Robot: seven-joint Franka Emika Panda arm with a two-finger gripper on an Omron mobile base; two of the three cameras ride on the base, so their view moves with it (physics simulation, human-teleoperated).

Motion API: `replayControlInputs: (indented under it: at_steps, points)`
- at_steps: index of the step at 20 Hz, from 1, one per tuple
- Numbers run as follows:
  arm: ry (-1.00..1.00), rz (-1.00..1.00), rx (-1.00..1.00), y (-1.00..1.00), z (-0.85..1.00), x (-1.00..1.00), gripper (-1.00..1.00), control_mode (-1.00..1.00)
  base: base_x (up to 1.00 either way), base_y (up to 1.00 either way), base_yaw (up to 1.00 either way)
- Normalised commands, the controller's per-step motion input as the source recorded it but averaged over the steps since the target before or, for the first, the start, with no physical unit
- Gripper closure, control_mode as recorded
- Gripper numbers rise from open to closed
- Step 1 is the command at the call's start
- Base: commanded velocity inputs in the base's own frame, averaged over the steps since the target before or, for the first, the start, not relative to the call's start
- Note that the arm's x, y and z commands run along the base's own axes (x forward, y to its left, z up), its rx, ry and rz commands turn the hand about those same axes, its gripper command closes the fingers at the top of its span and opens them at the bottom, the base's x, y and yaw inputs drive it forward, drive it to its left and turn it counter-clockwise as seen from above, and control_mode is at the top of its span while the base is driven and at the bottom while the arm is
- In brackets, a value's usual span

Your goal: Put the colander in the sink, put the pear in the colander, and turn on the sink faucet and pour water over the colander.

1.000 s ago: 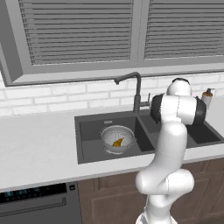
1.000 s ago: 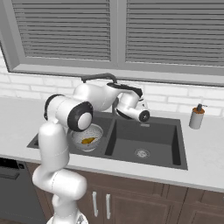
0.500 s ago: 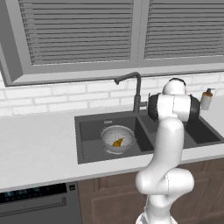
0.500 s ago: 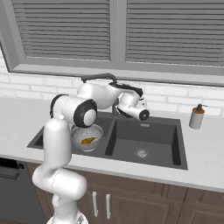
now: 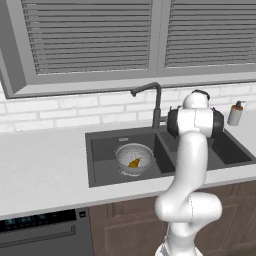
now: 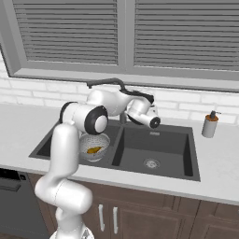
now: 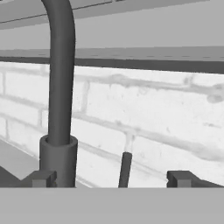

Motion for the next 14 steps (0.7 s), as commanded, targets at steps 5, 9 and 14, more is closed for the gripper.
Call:
replayControlInputs:
  at_steps: [5, 9, 14]
  points:
    - [0.0, 0.0, 0.04, 0.0, -0.1, 0.3, -1.0, -1.0, 0.0, 0.0, 0.0]
    - [0.0, 0.0, 0.01, 0.0, -0.03, 0.31, -1.0, -1.0, 0.0, 0.0, 0.0]
    - [0.0, 0.0, 0.0, -0.01, -0.03, 0.28, -1.0, -1.0, 0.0, 0.0, 0.0]
